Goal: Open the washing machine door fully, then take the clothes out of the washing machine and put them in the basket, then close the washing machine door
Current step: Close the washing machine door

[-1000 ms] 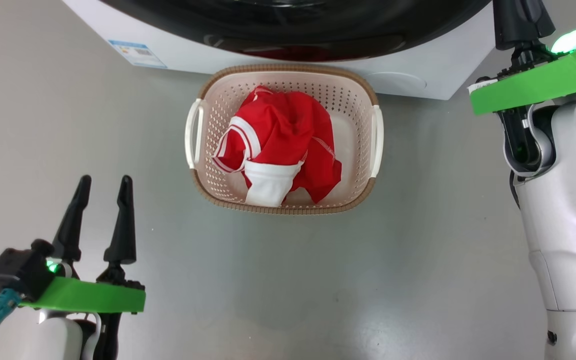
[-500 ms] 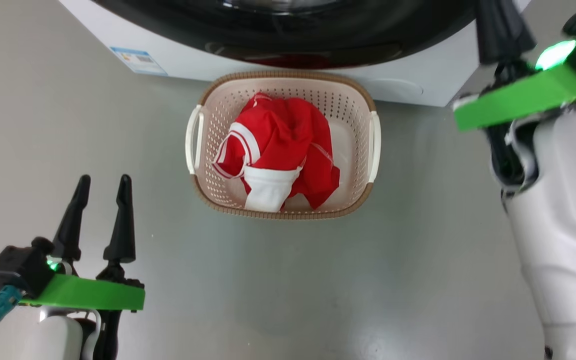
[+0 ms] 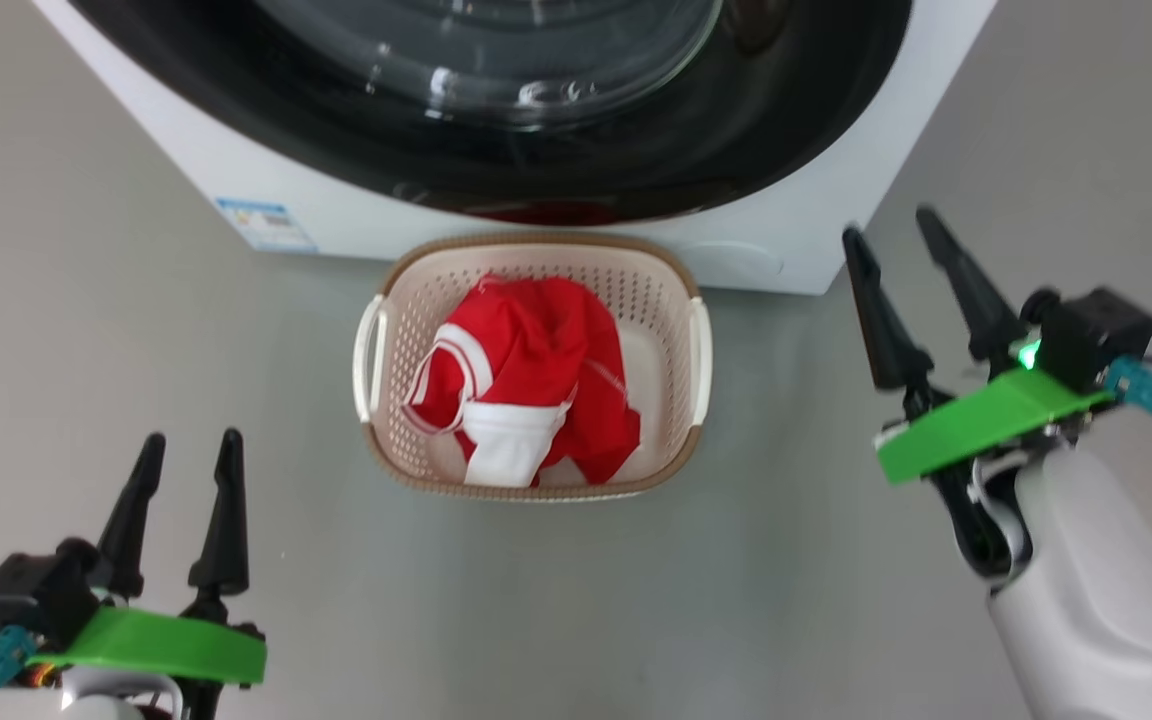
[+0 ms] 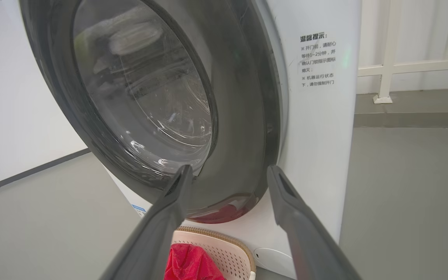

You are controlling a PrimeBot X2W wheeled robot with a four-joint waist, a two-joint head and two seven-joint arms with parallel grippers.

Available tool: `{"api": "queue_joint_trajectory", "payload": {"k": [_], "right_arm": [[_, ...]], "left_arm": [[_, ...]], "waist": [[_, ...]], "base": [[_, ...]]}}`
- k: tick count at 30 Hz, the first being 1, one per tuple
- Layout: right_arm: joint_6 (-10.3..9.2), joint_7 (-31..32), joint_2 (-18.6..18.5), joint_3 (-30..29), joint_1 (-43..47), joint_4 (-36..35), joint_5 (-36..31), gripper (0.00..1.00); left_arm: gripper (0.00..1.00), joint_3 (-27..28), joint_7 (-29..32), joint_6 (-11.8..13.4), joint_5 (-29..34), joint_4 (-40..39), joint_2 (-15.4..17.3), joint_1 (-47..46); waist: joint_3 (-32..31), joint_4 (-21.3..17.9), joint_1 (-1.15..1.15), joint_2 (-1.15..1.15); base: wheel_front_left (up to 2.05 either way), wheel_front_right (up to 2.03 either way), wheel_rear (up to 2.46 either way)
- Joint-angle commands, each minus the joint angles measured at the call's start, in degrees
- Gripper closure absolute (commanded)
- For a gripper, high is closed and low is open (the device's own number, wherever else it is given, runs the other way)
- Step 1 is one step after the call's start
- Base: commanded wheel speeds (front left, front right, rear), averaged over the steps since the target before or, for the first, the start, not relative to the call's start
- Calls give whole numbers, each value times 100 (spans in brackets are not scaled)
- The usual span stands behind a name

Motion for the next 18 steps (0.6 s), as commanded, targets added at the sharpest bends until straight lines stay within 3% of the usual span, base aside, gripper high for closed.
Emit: {"api": "queue_joint_trajectory", "payload": {"k": [1, 18], "right_arm": [[-10, -25, 42, 136, 156, -117, 80, 0], [-10, -25, -97, 26, 1477, -331, 127, 0]], "left_arm": [[0, 224, -54, -17, -59, -95, 205, 44], [0, 362, -54, -17, -91, -99, 368, 625]], "waist": [[-273, -211, 0, 0], [-1039, -801, 0, 0]], "base": [[0, 0, 0], [0, 0, 0]]}}
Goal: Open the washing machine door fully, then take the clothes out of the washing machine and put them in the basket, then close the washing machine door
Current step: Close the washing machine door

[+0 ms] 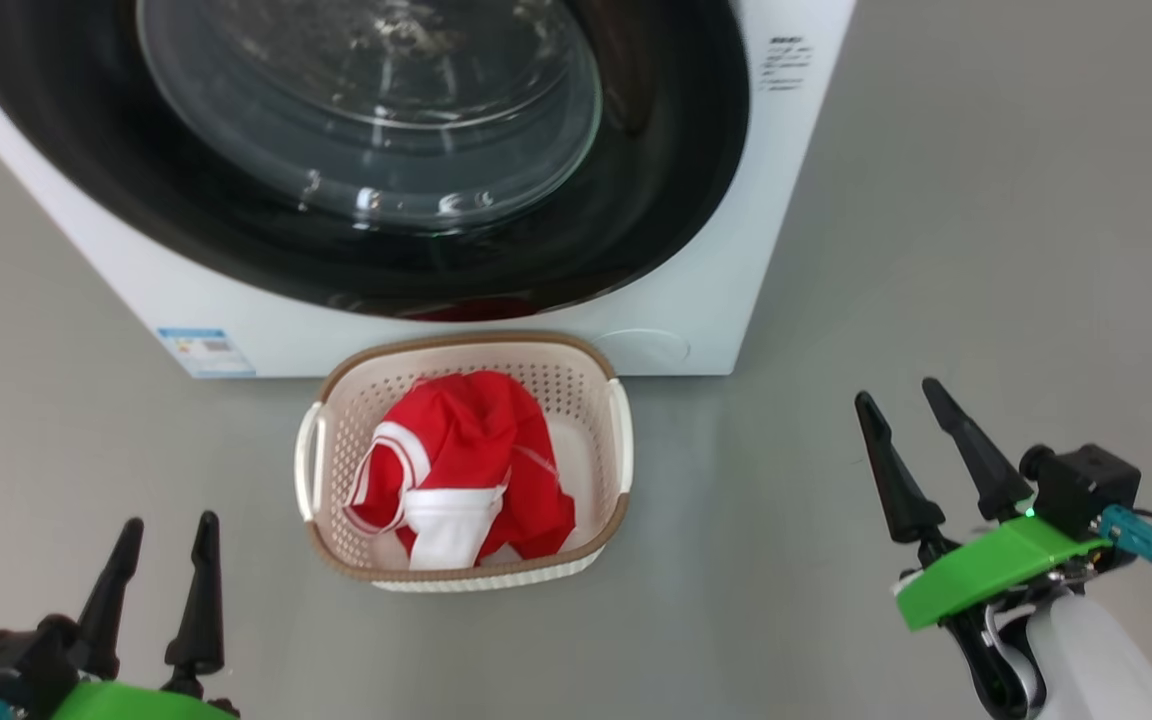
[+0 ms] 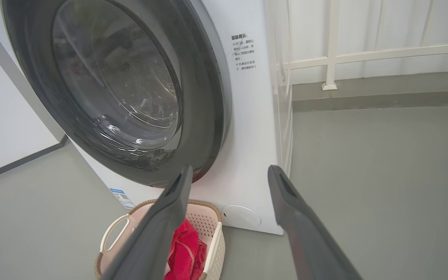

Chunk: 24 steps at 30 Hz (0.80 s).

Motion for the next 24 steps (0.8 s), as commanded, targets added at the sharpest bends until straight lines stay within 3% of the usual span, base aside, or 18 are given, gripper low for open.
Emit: {"api": "queue_joint_trajectory", "payload": {"k": [1, 24], "right_arm": [[-10, -25, -17, 86, 102, -156, 24, 0], [-10, -25, -112, -152, 790, -372, 26, 0]], "left_arm": [[0, 240, -54, -17, -28, -129, 169, -19], [0, 518, -54, -17, 93, -367, 137, 447]], "waist": [[-168, -177, 0, 0], [-448, -704, 0, 0]], "base": [[0, 0, 0], [0, 0, 0]]}}
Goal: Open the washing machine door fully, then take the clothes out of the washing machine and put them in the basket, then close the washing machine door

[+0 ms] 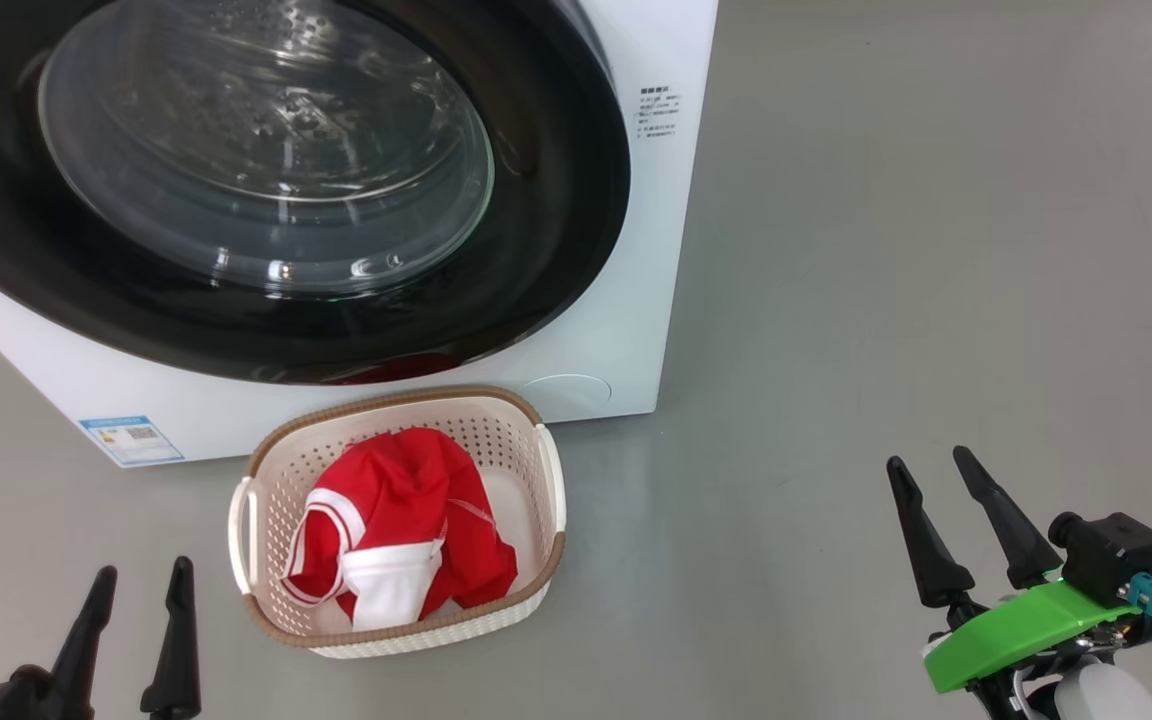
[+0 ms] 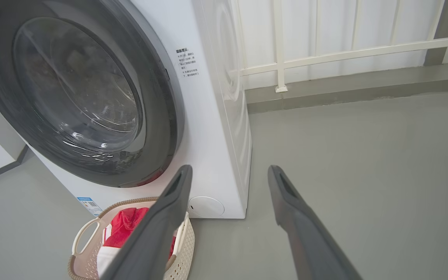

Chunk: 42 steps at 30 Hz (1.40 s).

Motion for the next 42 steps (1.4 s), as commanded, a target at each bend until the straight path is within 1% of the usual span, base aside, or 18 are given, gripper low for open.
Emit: {"api": "queue_joint_trajectory", "payload": {"k": [1, 25, 26, 31, 34, 38, 42], "right_arm": [[-10, -26, -76, 86, 57, -152, -15, 0], [-10, -26, -47, 65, 43, -189, -61, 0], [0, 0, 13, -63, 77, -17, 0, 100], [0, 6, 175, -47, 181, 321, 11, 100], [0, 46, 198, -62, 202, 318, 162, 100], [-1, 104, 210, -92, 216, 295, 391, 100], [-1, 164, 224, -119, 216, 285, 619, 100]], "left_arm": [[0, 224, -54, -17, 76, -161, 126, -88], [0, 323, -54, -17, 171, -240, 68, -56], [100, 90, 2, 1, 137, -76, -43, 4], [100, -17, 30, 2, 124, 253, -315, 16], [100, -6, 68, 2, -26, 253, -341, 15], [100, 12, 130, 3, -249, 249, -355, 1], [100, 32, 189, 4, -472, 261, -369, -27]], "waist": [[-1, -13, 0, 0], [-4, 25, 0, 0], [-4, 25, 0, 0], [-4, 26, 0, 0], [-10, 33, 1, 0], [-48, 53, 13, 0], [-57, 70, 1, 0]], "base": [[0, 0, 0], [0, 0, 0], [0, 0, 0], [0, 0, 0], [0, 0, 0], [0, 0, 0], [0, 0, 0]]}}
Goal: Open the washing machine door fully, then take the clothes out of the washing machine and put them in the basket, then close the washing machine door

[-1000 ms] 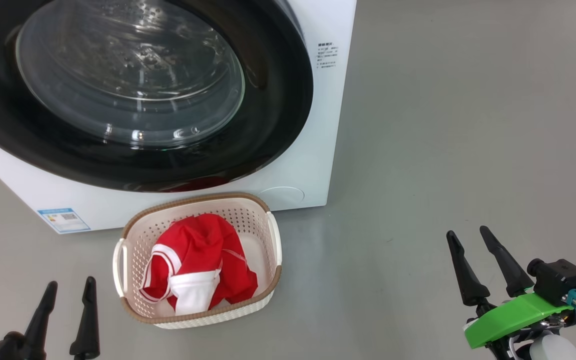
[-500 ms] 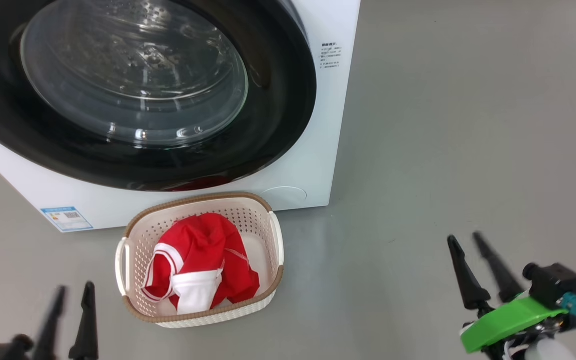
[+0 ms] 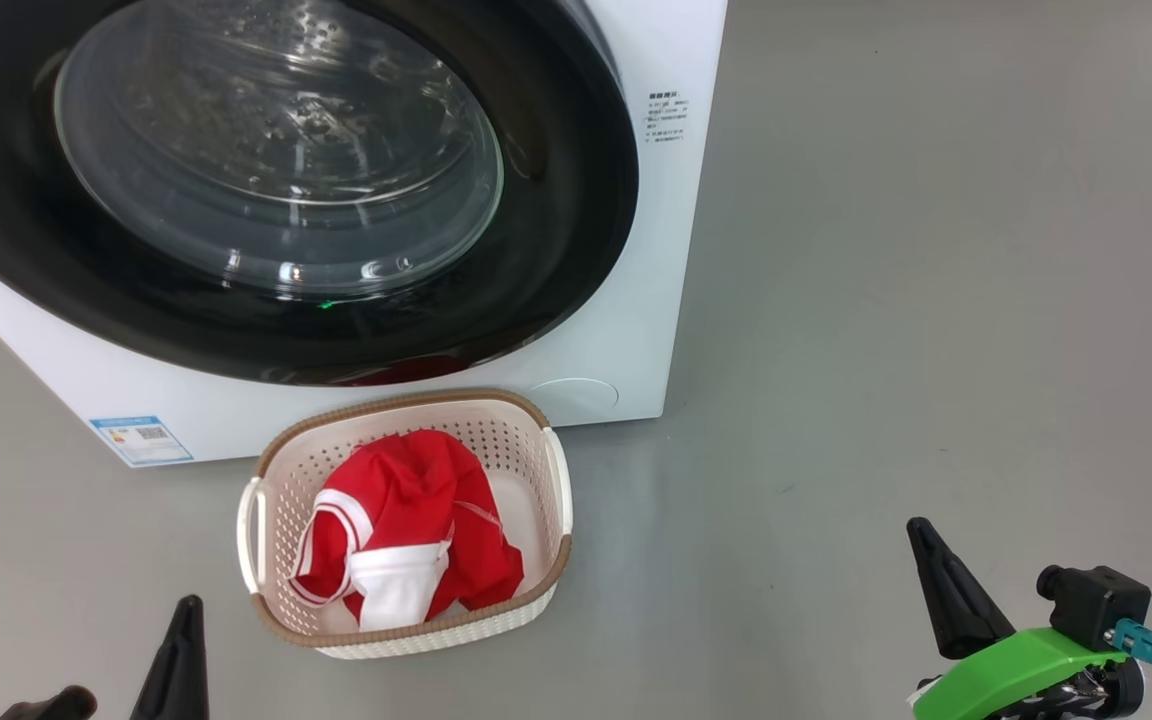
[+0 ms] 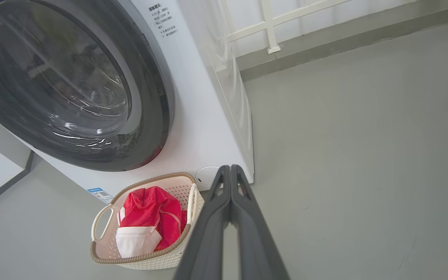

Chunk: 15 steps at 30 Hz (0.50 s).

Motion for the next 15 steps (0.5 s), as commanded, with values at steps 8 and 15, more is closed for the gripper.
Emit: {"api": "queue_joint_trajectory", "payload": {"k": [8, 15], "right_arm": [[-1, 123, -10, -89, -97, -184, 530, 100], [-2, 231, 18, -143, -93, -214, 922, 100]], "left_arm": [[100, 109, 144, 0, -528, -88, 58, -114], [100, 149, 252, -3, -914, -74, 33, -159]], "waist": [[-29, 33, -1, 0], [-61, 61, -1, 0]], "base": [[0, 0, 0], [0, 0, 0]]}}
